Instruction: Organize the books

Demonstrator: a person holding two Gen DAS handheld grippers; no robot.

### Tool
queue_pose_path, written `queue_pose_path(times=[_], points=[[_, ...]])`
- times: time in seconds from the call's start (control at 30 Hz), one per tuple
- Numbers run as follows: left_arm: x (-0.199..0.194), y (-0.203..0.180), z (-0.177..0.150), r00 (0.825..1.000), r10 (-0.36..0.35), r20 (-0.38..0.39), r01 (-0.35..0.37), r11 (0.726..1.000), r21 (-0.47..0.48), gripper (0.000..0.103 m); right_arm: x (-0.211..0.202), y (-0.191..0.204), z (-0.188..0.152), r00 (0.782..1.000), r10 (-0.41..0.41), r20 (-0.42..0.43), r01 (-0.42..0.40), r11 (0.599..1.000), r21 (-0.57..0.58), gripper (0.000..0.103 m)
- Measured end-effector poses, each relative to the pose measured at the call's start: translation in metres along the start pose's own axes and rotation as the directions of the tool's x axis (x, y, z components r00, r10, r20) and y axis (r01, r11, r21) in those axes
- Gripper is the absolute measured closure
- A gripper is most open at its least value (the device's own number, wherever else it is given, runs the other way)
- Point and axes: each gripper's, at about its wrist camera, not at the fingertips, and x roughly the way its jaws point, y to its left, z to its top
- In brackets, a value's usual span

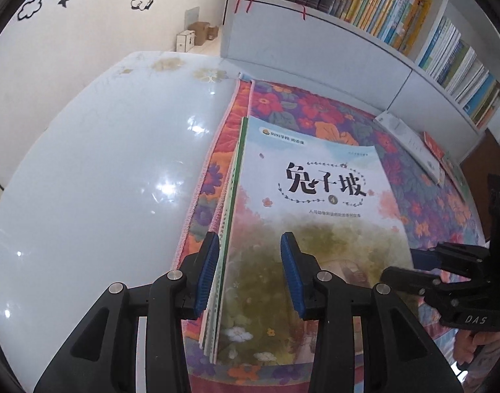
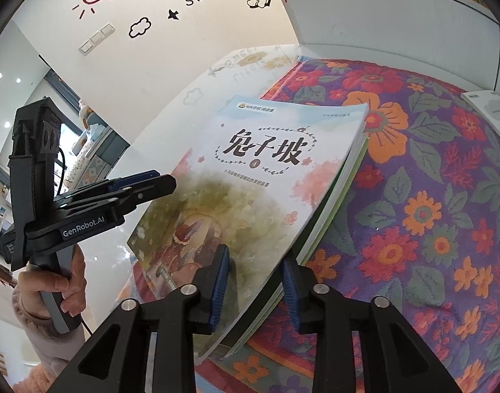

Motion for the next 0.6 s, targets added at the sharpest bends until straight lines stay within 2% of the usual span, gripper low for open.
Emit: queue_pose_path(times=[0.03,0.13,0.43,0.6], points=[[-0.004,0.0,0.0,1.0,0.004,0.008,-0.004,1.0,-0.002,0.066,0.0,0.001,0.001,1.0,0.008,-0.001,-0.008,1.0,0.004,0.063],[-0.011,-0.002,-0.001,1.0,0.011,0.018,-0.011,1.0,-0.008,0.066,0.001,0.003,0.002,1.0,0.003,-0.008,-0.003,1.0,0.007,0.06],[-0.039,-0.012,-0.007,0.998,0.03,0.06,-0.027,0.999,-0.041,0.066,-0.012,-0.02,-0.007,0.999,0.024,-0.025,-0.02,0.992,0.128,0.06],[-0.045,-0.043,-0.006,0.997,-0.013,0.07,0.015,1.0,-0.024,0.066,-0.037,-0.047,-0.026,1.0,0.023,-0.003,-0.022,0.985,0.17,0.06]])
